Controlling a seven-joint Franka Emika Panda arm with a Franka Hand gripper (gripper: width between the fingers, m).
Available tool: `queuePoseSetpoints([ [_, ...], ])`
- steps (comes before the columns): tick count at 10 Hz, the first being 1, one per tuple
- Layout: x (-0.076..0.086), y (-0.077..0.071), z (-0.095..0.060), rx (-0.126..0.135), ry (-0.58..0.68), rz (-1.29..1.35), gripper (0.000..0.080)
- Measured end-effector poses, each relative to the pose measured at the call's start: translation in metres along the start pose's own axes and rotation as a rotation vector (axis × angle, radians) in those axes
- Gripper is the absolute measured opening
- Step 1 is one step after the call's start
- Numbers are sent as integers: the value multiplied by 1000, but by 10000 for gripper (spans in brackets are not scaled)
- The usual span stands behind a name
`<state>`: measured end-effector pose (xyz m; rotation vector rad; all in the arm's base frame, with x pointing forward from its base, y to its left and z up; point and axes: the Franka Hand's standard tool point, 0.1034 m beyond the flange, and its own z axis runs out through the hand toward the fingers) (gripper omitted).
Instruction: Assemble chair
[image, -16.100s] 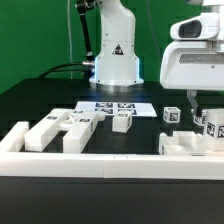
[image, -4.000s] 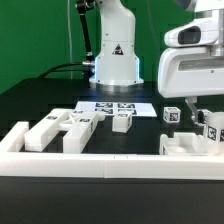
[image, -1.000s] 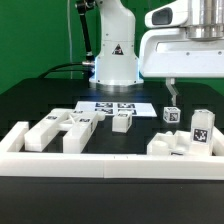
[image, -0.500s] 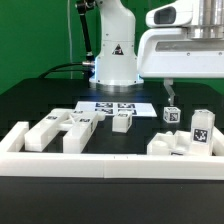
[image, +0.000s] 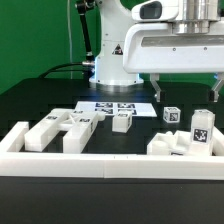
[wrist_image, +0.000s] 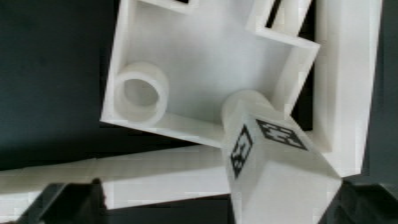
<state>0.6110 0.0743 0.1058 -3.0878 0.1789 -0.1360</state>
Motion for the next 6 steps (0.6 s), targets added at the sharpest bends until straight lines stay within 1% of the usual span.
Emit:
queuePoseSetpoints([
  [2,-1,1,1,0,-1,-8,648],
  [3,-2,11,3,-1,1,-59,648],
  [4,-10,26,5,-5,5,-85,648],
  [6,-28,46,10,-11,-4,-91,648],
])
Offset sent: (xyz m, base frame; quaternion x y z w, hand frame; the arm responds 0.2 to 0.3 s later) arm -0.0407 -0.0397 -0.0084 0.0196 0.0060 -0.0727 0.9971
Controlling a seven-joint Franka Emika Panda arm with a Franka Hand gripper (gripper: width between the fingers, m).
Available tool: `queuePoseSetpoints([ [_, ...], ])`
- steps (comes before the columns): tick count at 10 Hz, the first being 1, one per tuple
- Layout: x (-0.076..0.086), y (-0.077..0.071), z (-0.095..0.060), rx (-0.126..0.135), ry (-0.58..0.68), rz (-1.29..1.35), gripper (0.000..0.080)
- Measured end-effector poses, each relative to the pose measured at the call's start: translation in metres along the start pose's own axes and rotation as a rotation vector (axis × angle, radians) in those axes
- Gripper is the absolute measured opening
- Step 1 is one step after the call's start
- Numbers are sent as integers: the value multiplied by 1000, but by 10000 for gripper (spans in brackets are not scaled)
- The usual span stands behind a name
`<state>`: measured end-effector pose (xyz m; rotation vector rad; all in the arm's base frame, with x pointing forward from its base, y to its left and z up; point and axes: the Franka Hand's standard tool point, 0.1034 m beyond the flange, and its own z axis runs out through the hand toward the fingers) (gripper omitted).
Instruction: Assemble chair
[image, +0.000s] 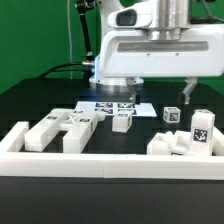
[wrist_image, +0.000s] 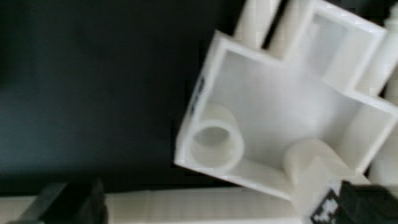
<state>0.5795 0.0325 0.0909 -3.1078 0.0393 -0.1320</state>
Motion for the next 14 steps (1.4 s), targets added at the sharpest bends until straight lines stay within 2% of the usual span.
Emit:
queuePoseSetpoints([
  [5,-22,3,5,-1,-27,5,648],
  [7,-53,22,12,-11,-49,39,648],
  [10,-79,41,21,-19,-66,32,648],
  [11,-85,40,22,-18,-74,31,648],
  [13,-86,42,22,-17,-79,26,648],
  [14,-87,53,20,0,-101,36,648],
])
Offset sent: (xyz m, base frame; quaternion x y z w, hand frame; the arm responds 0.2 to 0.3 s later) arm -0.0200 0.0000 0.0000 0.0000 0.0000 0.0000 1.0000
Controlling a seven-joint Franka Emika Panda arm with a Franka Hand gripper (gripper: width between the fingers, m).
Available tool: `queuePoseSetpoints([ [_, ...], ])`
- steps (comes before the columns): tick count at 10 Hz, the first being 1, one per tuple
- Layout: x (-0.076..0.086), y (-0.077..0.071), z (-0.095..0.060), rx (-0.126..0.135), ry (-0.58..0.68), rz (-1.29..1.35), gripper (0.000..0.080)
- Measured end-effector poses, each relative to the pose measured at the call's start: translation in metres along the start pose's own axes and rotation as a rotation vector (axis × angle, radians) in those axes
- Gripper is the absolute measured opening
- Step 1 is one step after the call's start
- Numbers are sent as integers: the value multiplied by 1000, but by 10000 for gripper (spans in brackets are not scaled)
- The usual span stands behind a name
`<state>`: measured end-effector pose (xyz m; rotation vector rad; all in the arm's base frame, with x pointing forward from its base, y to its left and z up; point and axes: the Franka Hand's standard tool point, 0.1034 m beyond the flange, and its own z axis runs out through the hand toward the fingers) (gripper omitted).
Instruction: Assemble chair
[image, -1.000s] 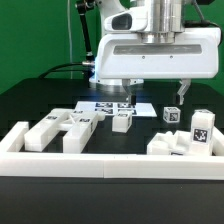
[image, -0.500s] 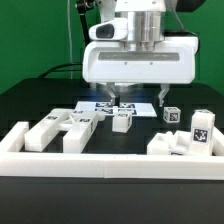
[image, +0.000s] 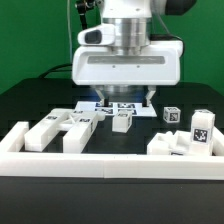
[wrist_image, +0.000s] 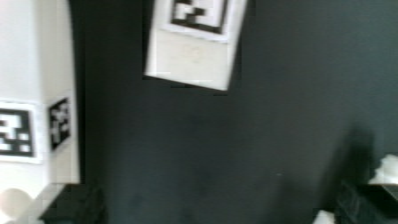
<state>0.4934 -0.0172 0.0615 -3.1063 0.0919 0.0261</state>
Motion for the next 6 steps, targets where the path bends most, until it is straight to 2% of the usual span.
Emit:
queuePoseSetpoints([
  [2,-4,12,1,25,-39,45,648],
  [6,-6,10,2,32,-63,61,648],
])
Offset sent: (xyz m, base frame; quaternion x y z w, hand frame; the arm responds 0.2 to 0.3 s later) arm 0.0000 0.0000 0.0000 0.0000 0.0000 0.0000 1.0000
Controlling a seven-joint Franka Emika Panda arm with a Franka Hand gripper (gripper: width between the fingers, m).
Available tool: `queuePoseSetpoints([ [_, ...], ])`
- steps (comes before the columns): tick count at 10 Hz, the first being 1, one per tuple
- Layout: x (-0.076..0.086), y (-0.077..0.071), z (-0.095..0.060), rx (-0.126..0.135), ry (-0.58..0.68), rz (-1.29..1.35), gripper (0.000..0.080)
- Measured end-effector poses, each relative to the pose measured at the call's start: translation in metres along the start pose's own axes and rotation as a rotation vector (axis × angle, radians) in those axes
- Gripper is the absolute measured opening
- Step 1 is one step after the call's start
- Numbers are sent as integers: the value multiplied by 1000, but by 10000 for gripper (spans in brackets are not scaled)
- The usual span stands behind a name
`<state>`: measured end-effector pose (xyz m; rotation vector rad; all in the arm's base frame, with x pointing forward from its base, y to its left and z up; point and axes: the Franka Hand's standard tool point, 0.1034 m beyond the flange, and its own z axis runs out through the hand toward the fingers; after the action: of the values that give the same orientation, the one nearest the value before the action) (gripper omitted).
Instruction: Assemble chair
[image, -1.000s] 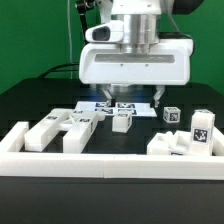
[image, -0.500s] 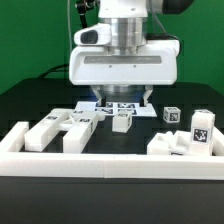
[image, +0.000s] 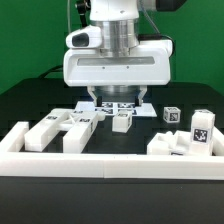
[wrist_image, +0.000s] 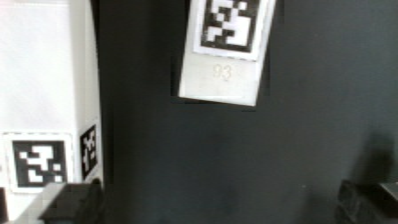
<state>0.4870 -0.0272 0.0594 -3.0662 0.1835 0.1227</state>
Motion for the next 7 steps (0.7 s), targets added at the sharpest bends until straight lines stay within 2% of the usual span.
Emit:
queuePoseSetpoints([
  [2,-5,-7,3,18,-97,-7,648],
  [5,-12,-16,4,57,-336,-14,648],
  [6,-13,-16,5,64,-435,-19,648],
  [7,-7,-14,9,64,-467,-16,648],
])
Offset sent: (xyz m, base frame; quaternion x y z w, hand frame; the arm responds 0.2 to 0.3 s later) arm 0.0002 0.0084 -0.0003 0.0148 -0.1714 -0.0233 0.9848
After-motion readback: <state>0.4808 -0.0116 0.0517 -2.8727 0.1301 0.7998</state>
